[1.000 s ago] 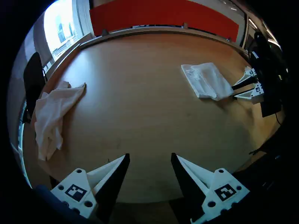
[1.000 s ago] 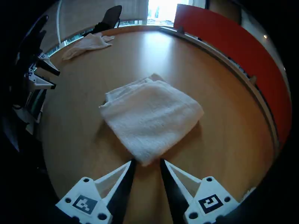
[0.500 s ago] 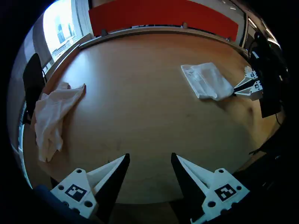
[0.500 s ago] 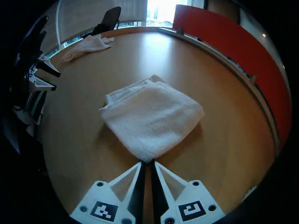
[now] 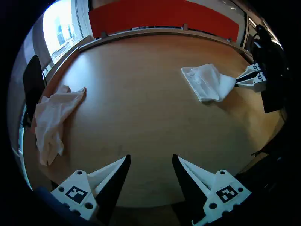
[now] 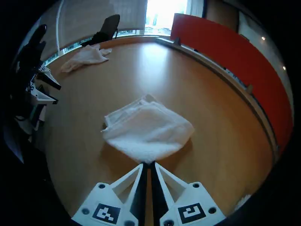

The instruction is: Fold towel

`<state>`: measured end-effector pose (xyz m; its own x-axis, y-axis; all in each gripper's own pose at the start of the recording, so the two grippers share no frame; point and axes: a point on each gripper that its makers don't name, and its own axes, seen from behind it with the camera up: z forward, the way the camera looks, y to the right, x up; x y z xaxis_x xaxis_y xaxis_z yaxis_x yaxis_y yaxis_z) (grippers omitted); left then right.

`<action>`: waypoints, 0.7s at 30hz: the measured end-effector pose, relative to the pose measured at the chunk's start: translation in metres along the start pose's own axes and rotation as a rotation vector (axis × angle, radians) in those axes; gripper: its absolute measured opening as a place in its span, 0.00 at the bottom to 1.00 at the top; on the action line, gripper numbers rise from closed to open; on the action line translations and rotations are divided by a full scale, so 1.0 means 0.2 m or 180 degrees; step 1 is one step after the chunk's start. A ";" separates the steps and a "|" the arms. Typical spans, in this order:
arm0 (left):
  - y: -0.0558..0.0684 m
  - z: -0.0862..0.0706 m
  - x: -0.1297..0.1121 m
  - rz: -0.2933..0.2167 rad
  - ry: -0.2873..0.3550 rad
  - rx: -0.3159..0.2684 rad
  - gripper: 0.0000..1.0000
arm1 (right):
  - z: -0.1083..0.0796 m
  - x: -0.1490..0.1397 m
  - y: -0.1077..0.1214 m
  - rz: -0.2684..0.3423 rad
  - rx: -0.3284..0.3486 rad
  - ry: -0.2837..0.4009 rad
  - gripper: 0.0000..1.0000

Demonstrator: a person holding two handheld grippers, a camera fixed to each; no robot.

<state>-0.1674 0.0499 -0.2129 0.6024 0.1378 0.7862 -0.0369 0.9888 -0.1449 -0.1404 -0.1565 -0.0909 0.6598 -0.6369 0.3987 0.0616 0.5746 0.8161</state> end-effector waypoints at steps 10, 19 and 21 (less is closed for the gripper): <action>0.02 0.00 0.06 0.0029 0.0080 -0.0029 0.81 | -0.13 0.26 0.12 -0.0191 -0.0215 0.0243 0.06; 0.05 0.01 0.15 0.0107 0.0170 -0.0074 0.81 | -0.27 0.44 0.24 -0.0283 -0.0410 0.0402 0.06; 0.06 0.01 0.17 0.0123 0.0192 -0.0087 0.81 | -0.30 0.46 0.26 -0.0274 -0.0451 0.0424 0.06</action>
<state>-0.1483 0.0663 -0.1869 0.6480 0.1711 0.7421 -0.0399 0.9807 -0.1913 -0.0303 -0.1542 -0.0362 0.7403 -0.6185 0.2635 0.2204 0.5936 0.7740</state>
